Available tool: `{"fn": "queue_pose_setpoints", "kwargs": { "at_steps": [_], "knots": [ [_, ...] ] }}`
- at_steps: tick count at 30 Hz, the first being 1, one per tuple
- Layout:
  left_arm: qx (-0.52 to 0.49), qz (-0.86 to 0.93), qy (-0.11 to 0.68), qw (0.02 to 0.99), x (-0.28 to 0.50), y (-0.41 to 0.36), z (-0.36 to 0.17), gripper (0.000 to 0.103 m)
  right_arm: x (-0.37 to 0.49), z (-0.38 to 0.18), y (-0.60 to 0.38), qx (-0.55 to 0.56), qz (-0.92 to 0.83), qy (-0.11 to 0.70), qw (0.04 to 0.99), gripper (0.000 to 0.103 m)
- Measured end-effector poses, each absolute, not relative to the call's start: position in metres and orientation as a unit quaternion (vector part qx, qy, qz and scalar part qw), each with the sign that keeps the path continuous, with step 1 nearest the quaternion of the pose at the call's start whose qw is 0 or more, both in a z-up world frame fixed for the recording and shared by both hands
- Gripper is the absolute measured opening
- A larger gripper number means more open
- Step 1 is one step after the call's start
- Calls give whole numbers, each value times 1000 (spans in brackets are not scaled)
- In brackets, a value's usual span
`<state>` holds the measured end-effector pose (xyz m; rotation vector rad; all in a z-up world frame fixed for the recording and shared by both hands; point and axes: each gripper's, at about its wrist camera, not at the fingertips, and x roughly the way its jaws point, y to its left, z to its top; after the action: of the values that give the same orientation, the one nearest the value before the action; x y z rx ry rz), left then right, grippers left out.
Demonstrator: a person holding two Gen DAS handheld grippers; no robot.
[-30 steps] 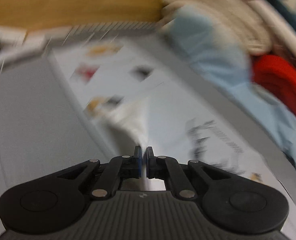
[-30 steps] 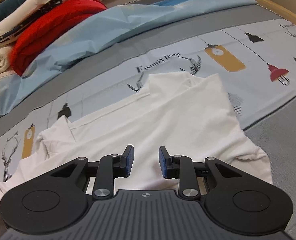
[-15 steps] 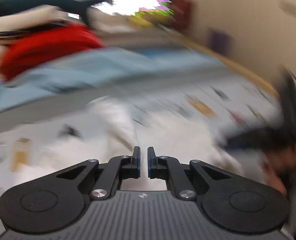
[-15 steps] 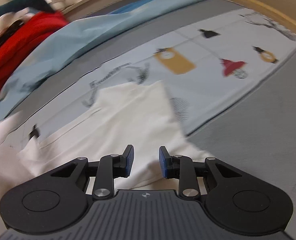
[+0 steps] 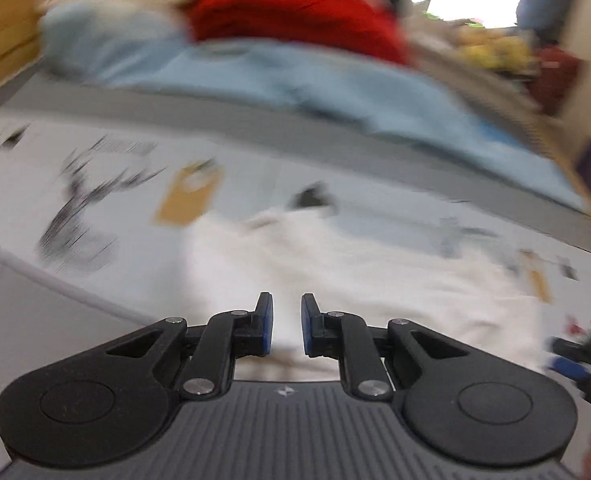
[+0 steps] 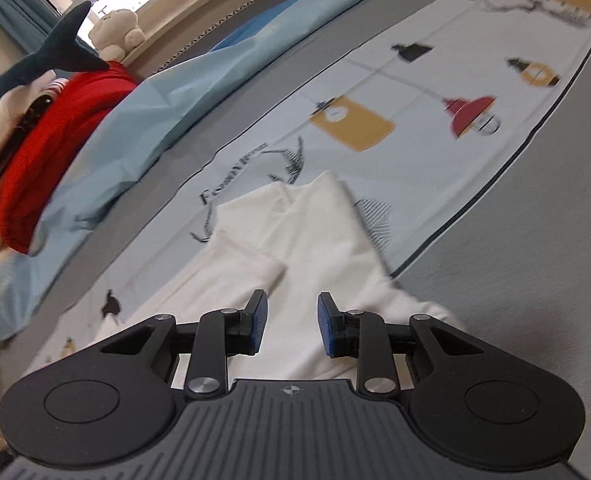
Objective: Fold small clothes
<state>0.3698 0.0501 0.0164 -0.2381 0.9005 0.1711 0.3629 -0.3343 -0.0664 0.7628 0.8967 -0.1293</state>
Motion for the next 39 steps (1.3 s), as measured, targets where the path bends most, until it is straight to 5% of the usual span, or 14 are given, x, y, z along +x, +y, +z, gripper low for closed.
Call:
{"fn": "queue_pose_setpoints", "kwargs": {
  "at_steps": [5,18,19,21,28,33,39],
  "knots": [
    [-159,133,436,875,394,97,6,16,381,-84,-335,388,-47,409,825,19],
    [-237,185,463,834,399,149,-10,16,430,-137,-322,392,-30,433,811,33],
    [-238,184,463,833,400,149,-11,16,430,-135,-320,384,-27,429,817,30],
    [-237,183,462,835,402,146,-9,16,430,-127,-318,369,-17,412,833,4],
    [-249,178,462,832,405,148,-8,16,371,-10,-319,273,53,253,927,4],
    [-247,174,461,835,404,149,-5,16,349,-61,-357,283,-125,424,851,9],
    [-245,151,489,823,403,142,-17,16,357,-92,-384,355,-151,443,809,10]
  ]
}}
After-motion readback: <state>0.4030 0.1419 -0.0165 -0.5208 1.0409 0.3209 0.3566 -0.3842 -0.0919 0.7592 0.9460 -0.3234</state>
